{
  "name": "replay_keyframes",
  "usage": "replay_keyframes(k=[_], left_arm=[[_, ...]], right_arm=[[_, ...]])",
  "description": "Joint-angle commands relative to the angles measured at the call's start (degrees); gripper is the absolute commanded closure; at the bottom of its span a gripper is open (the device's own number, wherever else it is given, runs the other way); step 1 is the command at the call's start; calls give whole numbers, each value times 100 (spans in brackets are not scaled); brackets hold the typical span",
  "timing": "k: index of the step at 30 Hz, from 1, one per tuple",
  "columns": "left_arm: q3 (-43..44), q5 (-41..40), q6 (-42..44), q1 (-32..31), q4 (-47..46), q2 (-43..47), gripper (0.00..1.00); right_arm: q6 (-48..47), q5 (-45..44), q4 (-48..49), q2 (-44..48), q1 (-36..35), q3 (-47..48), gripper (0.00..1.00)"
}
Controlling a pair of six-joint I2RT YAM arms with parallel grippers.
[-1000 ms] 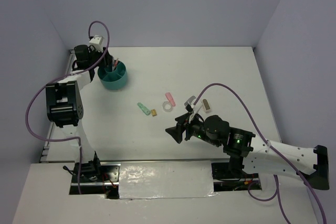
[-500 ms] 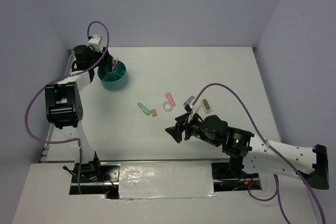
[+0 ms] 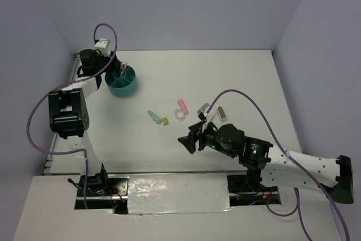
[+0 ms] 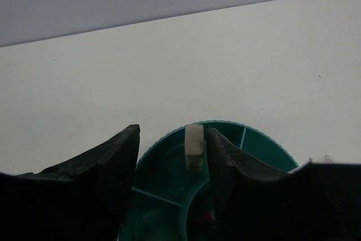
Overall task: Sort the stationery into containers
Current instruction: Place the stationery in the storage box.
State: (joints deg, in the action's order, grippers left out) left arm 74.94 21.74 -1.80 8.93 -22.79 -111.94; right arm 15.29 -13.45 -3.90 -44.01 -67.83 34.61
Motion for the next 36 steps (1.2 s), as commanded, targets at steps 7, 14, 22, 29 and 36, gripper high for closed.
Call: replay_keyframes(k=[7, 14, 22, 29, 36], left_arm=[[-128, -126, -66, -49, -384, 410, 36], [-14, -257, -145, -102, -297, 559, 34], [1352, -1873, -557, -374, 1280, 840, 1], [4368, -4018, -1592, -849, 4982, 884, 1], [2686, -2229, -2808, -849, 5989, 3077, 1]], right_arm=[[-96, -70, 47, -11, 16, 257, 26], [-88, -166, -5, -73, 7, 300, 27], [544, 491, -594, -1450, 1542, 976, 26], [474, 845, -1349, -3769, 1871, 2347, 37], [853, 337, -1982, -5063, 1379, 3639, 47]])
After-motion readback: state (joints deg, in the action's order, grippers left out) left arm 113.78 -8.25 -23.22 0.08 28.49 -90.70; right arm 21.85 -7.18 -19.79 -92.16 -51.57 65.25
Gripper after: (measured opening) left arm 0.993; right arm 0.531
